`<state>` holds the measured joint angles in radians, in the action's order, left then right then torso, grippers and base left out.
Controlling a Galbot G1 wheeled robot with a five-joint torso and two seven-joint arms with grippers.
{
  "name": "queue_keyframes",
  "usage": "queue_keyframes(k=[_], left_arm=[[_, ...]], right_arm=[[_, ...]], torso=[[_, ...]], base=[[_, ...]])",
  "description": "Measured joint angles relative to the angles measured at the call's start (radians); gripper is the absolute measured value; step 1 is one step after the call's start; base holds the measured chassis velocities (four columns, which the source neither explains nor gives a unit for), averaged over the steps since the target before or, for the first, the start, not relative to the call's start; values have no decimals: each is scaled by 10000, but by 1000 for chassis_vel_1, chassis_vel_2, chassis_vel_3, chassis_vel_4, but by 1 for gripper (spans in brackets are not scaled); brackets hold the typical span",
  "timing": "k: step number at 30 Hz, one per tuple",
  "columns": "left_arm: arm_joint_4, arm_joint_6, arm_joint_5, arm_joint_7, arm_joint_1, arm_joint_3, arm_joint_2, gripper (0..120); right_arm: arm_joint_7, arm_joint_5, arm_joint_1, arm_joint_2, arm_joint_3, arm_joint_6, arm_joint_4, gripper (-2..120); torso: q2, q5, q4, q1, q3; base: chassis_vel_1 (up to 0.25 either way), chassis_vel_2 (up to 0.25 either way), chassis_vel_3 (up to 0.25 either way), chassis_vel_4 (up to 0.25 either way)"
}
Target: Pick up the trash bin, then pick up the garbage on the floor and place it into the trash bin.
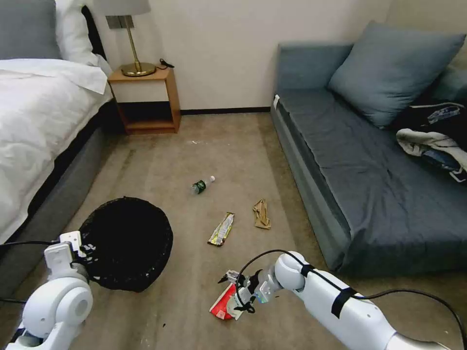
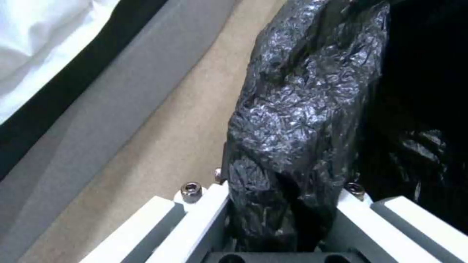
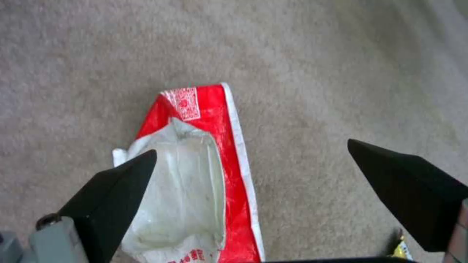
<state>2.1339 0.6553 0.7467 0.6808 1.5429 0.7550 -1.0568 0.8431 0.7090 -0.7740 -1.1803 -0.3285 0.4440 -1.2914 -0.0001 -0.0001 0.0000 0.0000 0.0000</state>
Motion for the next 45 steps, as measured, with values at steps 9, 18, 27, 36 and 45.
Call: queue_keyframes(k=[9,18,27,36,45], left_arm=[[-97,-4,17,-1,-112,-10,61,1],[-195,0,40,2,-273,-125,120,1],[-314,13,7,80,-345,-287,84,1],[-443,24,1,137,-454,-378,39,1],[-532,45,7,177,-617,-488,17,1]], right_arm=[[165,555,312,-437,-79,248,611,100],[566,1516,630,-935,-34,774,1401,100],[144,2595,669,-1067,26,1445,1615,100],[19,2876,756,-1215,22,1660,2094,100],[-76,2964,970,-898,129,1821,2398,100]], torso=[[1,0,0,0,0],[0,-1,0,0,0],[0,0,0,0,0],[0,1,0,0,0],[0,2,0,0,0]], base=[[0,0,0,0],[0,0,0,0],[0,0,0,0],[0,0,0,0],[0,0,0,0]])
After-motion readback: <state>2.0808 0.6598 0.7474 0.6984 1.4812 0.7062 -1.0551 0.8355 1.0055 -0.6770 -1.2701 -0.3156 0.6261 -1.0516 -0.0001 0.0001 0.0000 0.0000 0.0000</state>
